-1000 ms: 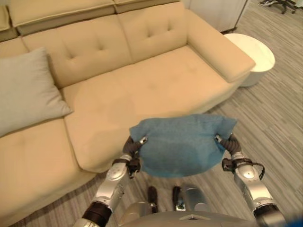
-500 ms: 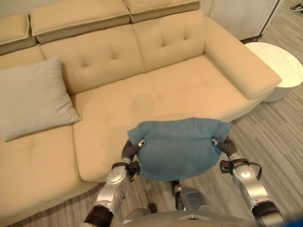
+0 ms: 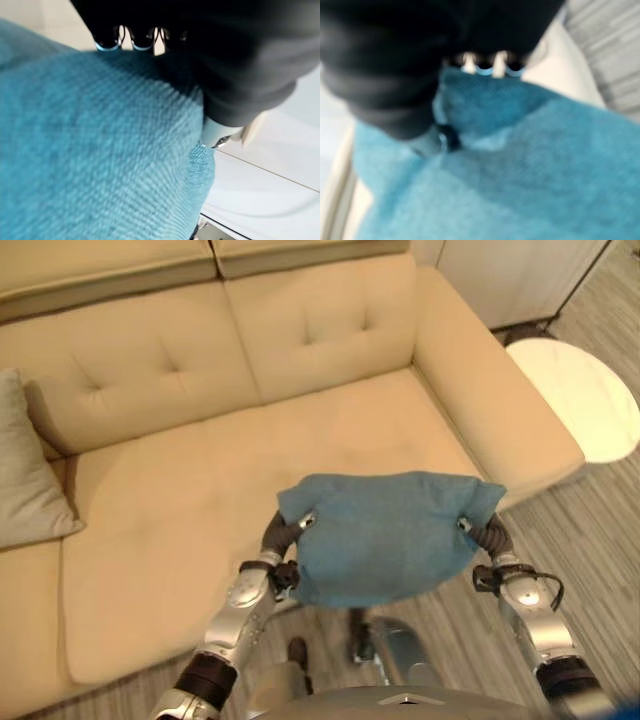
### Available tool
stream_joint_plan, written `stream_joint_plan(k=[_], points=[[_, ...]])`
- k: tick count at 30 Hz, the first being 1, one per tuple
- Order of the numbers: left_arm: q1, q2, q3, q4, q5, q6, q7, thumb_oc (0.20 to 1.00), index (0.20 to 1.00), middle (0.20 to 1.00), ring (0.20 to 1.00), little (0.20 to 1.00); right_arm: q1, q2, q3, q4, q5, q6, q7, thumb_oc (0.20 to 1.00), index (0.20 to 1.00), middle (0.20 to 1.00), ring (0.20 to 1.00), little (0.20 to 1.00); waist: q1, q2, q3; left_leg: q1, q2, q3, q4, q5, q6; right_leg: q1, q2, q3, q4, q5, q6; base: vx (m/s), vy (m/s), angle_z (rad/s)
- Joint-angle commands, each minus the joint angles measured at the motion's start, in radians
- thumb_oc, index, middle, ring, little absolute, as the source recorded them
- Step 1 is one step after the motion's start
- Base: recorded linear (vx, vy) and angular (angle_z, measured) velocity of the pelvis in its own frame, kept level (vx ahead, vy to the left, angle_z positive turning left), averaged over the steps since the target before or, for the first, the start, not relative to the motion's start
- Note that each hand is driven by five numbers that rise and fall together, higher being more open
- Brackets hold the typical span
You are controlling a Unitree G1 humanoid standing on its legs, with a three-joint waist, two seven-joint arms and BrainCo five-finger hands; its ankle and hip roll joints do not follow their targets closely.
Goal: Pick up all the scattered cushions and arrange them neatly on the sofa.
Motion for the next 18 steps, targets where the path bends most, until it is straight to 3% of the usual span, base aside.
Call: stream_joint_plan(k=[1,5,7,12,18], points=[[-0.016,0.017,0.012,-0.05,0.008,-0.064,-0.014,0.2,0.2,0.2,0.2,0.2,-0.001,-0.021,-0.037,-0.078,0.02,-0.096,0.0,0.2,0.2,0.2,0.2,0.2,-0.029,0.02,-0.069,0.029,-0.001,-0.033,-0.132,0.035,0.037,0.13,-0.044,0.062,0.033,0.079,0.14,0.12,0.131,-0.03],[-0.013,0.02,0.02,-0.043,0.014,-0.069,-0.015,0.2,0.2,0.2,0.2,0.2,-0.015,-0.019,-0.031,-0.07,0.018,-0.095,0.006,0.2,0.2,0.2,0.2,0.2,-0.021,0.04,-0.058,0.044,0.006,-0.035,-0.118,0.023,0.044,0.103,-0.031,0.078,-0.049,0.075,0.134,0.07,0.077,0.07],[-0.022,0.014,0.019,-0.038,0.013,-0.075,-0.014,0.2,0.2,0.2,0.2,0.2,-0.02,-0.019,-0.028,-0.063,0.024,-0.096,0.005,0.2,0.2,0.2,0.2,0.2,-0.02,0.039,-0.038,0.038,0.001,-0.041,-0.083,0.023,0.036,0.09,-0.006,0.125,-0.167,0.073,0.146,-0.03,-0.016,0.11],[-0.044,0.008,0.015,-0.026,0.026,-0.087,-0.014,0.2,0.2,0.2,0.2,0.2,-0.03,-0.023,-0.023,-0.051,0.019,-0.101,0.003,0.2,0.2,0.2,0.2,0.2,-0.013,0.026,-0.029,0.026,-0.002,-0.054,-0.046,0.015,0.03,0.092,-0.007,0.151,-0.203,0.104,0.16,-0.01,-0.089,0.2],[-0.012,0.006,0.032,-0.035,0.03,-0.089,-0.017,0.2,0.2,0.2,0.2,0.2,-0.023,-0.04,-0.029,-0.056,0.01,-0.097,0.009,0.2,0.2,0.2,0.2,0.2,-0.006,0.028,-0.074,0.069,0.009,-0.056,-0.1,0.024,0.009,0.172,-0.021,0.103,-0.302,0.112,0.149,0.08,-0.166,0.17]])
